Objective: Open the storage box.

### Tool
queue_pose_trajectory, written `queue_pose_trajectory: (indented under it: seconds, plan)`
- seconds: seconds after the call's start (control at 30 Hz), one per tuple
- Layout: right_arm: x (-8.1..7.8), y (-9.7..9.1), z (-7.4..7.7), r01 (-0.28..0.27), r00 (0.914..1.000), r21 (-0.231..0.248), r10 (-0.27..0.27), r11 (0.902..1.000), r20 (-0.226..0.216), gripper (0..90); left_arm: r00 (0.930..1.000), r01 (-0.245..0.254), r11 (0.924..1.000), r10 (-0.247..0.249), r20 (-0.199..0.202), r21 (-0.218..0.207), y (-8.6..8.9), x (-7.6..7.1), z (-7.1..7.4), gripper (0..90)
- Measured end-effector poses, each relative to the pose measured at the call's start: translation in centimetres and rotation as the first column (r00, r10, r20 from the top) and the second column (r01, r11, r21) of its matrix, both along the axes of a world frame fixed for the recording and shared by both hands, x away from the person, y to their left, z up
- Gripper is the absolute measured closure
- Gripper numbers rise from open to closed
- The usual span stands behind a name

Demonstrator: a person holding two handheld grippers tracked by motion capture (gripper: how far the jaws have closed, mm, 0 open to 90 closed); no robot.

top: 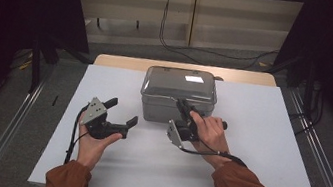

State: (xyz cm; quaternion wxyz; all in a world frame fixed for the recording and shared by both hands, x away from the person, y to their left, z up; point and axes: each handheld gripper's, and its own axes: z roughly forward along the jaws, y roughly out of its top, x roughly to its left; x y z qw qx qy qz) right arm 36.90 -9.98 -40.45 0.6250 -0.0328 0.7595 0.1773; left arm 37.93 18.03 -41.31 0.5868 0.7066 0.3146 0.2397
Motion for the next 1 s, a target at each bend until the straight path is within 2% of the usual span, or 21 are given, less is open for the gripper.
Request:
queue_pose_trajectory:
  seconds: [0.23, 0.3, 0.33, 0.4, 0.43, 0.53, 0.63, 0.77, 0.8, 1.0]
  plan:
    - [0.0, 0.0, 0.2, 0.002, 1.0, 0.009, -0.002, 1.0, 0.001, 81.5, 0.9998, -0.022, 0.9997, 0.022, 0.004, 0.015, -0.5, 1.8, 0.0, 3.0]
    - [0.1, 0.0, 0.3, -0.001, 1.0, 0.011, 0.001, 0.9999, 0.005, 81.5, 0.9997, -0.013, 0.999, 0.012, 0.022, 0.042, -0.7, 2.4, 0.1, 3.1]
    - [0.2, 0.0, 0.4, -0.002, 1.0, 0.011, 0.002, 0.9999, 0.007, 81.5, 0.9998, -0.016, 0.9994, 0.015, 0.009, 0.031, -0.9, 2.7, 0.2, 3.7]
    - [0.2, 0.0, 0.5, -0.001, 1.0, 0.016, 0.001, 0.9999, 0.007, 81.6, 0.9995, -0.025, 0.9995, 0.025, 0.02, 0.021, -1.2, 3.3, 0.3, 3.8]
    - [0.2, 0.0, 0.6, 0.0, 1.0, 0.015, -0.001, 0.9999, 0.009, 81.7, 0.9996, -0.026, 0.9993, 0.026, 0.014, 0.026, -1.4, 3.5, 0.5, 3.8]
    - [0.3, -0.1, 0.8, -0.001, 0.9999, 0.018, 0.001, 0.9998, 0.012, 81.8, 0.9989, -0.034, 0.9991, 0.033, 0.035, 0.025, -1.8, 4.2, 0.9, 3.8]
    - [0.4, -0.1, 1.0, -0.005, 0.9999, 0.023, 0.005, 0.9997, 0.013, 81.9, 0.9996, -0.025, 0.9991, 0.025, 0.016, 0.035, -2.3, 4.9, 1.0, 3.8]
    - [0.6, -0.2, 1.5, -0.006, 0.9998, 0.029, 0.005, 0.9996, 0.019, 82.1, 0.9993, -0.026, 0.9995, 0.025, 0.027, 0.016, -2.7, 5.7, 0.9, 3.8]
    - [0.6, -0.2, 1.6, -0.005, 0.9998, 0.033, 0.004, 0.9995, 0.02, 82.2, 0.9992, -0.028, 0.9989, 0.027, 0.029, 0.038, -2.8, 5.9, 0.8, 3.8]
    - [0.8, 0.0, 2.2, 0.0, 0.9997, 0.039, -0.001, 0.9992, 0.025, 82.5, 0.9986, -0.051, 0.9975, 0.05, 0.017, 0.049, -3.3, 7.7, 0.5, 5.0]
